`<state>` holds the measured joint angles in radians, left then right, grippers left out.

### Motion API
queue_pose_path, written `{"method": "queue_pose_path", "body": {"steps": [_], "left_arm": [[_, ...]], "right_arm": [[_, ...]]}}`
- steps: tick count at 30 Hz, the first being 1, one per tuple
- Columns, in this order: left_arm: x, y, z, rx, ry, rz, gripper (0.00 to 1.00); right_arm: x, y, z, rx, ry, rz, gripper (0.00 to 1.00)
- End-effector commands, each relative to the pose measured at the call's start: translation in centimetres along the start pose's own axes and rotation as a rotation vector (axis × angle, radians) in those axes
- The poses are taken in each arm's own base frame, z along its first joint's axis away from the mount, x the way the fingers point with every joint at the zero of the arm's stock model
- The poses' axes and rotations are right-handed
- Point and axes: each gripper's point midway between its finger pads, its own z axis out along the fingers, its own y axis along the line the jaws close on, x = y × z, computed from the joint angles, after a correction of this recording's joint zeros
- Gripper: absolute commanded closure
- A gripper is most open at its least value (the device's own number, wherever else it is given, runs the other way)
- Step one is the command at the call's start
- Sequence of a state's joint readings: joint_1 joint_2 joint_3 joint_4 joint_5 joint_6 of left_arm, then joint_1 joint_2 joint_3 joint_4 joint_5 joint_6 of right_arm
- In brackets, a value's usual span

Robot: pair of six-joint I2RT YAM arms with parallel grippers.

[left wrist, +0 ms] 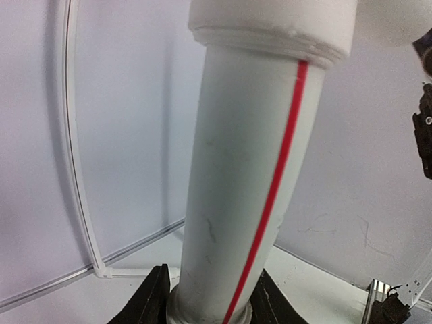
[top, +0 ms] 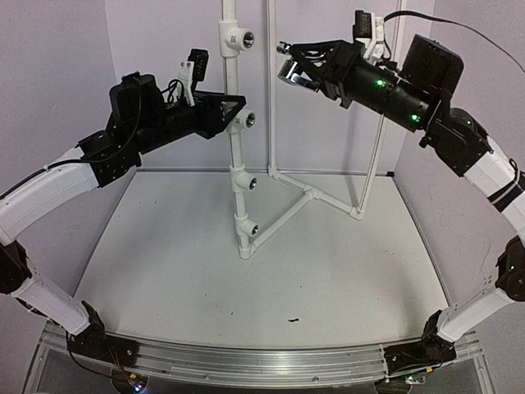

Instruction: Install the water faucets

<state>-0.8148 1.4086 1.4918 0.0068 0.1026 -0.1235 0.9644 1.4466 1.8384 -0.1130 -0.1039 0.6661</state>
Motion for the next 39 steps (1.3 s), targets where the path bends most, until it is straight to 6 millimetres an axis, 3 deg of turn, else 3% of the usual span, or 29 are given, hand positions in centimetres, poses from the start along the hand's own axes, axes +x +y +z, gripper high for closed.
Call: {"method": "queue_pose_path", "body": {"steps": [1, 3, 5, 7, 10, 13, 17, 19, 23, 26, 30, 32, 39], "left_arm": [[3.2, 2.3, -1.7, -0.112, 0.153, 0.018, 0.89], [3.1, 2.1, -2.4, -0.107, 0.158, -0.027, 0.57], [2.3, 1.7, -3.3, -0.103, 0.156, -0.08, 0.37], [1.5, 1.1, -4.3, -0.088, 0.164, -0.129, 0.25], [0.2, 0.3, -6.3, -0.074, 0.16, -0.203, 0.18], [-0.3, -1.0, -7.8, -0.023, 0.177, -0.318, 0.17], [0.4, -4.2, -8.3, 0.124, 0.268, -0.482, 0.21], [1.5, -6.5, -8.3, 0.227, 0.337, -0.547, 0.23], [4.4, -9.0, -7.4, 0.275, 0.426, -0.644, 0.24], [5.3, -11.5, -6.6, 0.367, 0.44, -0.679, 0.23], [6.8, -12.3, -6.0, 0.367, 0.47, -0.693, 0.21], [6.5, -12.7, -6.0, 0.396, 0.456, -0.702, 0.23], [5.8, -14.3, -5.8, 0.504, 0.444, -0.719, 0.48]], "right_arm": [[2.2, 0.8, -1.5, -0.073, 0.13, -0.534, 1.0], [4.2, -0.4, -1.6, -0.069, 0.225, -0.638, 1.0], [6.7, -1.9, -1.9, -0.072, 0.32, -0.712, 1.0], [9.0, -3.3, -2.7, -0.085, 0.392, -0.767, 1.0], [12.7, -4.7, -3.9, -0.16, 0.491, -0.829, 1.0], [14.2, -5.9, -4.2, -0.18, 0.523, -0.907, 1.0], [14.2, -7.2, -3.9, -0.166, 0.517, -1.076, 1.0], [13.8, -6.3, -4.1, -0.21, 0.491, -1.132, 1.0], [13.7, -2.8, -4.7, -0.378, 0.449, -1.093, 1.0], [14.3, -2.2, -5.0, -0.431, 0.444, -1.069, 1.0], [14.4, -1.5, -5.2, -0.473, 0.399, -1.066, 1.0], [14.3, -1.2, -5.2, -0.49, 0.381, -1.066, 1.0], [13.9, -0.6, -5.0, -0.508, 0.364, -1.083, 1.0]]}}
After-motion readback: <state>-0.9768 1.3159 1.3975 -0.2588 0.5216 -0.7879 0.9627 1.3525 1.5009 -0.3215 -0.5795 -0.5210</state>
